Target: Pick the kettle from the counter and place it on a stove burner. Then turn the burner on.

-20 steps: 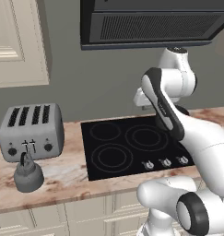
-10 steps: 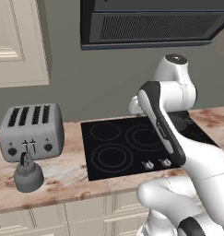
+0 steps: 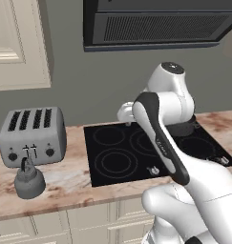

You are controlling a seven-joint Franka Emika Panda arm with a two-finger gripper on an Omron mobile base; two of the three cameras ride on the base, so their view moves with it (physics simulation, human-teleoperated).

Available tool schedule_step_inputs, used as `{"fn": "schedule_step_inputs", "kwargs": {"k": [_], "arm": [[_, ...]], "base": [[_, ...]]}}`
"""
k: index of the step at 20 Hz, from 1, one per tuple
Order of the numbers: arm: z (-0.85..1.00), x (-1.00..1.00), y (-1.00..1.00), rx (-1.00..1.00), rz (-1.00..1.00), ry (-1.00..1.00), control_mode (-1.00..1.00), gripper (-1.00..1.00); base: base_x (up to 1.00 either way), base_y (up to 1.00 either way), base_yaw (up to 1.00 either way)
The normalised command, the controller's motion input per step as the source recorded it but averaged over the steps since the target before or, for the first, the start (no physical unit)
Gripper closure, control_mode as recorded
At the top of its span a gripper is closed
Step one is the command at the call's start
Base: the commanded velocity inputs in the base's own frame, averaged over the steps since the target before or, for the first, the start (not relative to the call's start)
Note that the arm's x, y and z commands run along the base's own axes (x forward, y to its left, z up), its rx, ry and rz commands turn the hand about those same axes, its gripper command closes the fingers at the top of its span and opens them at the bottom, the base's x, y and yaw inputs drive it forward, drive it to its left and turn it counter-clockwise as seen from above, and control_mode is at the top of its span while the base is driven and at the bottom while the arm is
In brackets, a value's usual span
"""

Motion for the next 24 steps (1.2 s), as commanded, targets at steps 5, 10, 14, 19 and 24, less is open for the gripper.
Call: {"fn": "schedule_step_inputs", "kwargs": {"k": [5,10,14,19,24], "arm": [[0.00,-0.04,0.71,0.18,0.00,0.00,-1.00,-1.00],[0.00,-0.06,0.61,0.18,0.02,0.00,-1.00,-1.00],[0.00,-0.13,0.83,0.05,0.05,0.01,-1.00,-1.00],[0.00,-0.05,0.99,0.00,0.07,0.06,-1.00,-1.00],[-0.01,-0.02,0.94,0.00,0.09,0.05,-1.00,-1.00]], "base": [[0.00,0.00,0.00],[0.00,0.00,0.00],[0.00,0.00,0.00],[0.00,0.00,0.00],[0.00,0.00,0.00]]}}
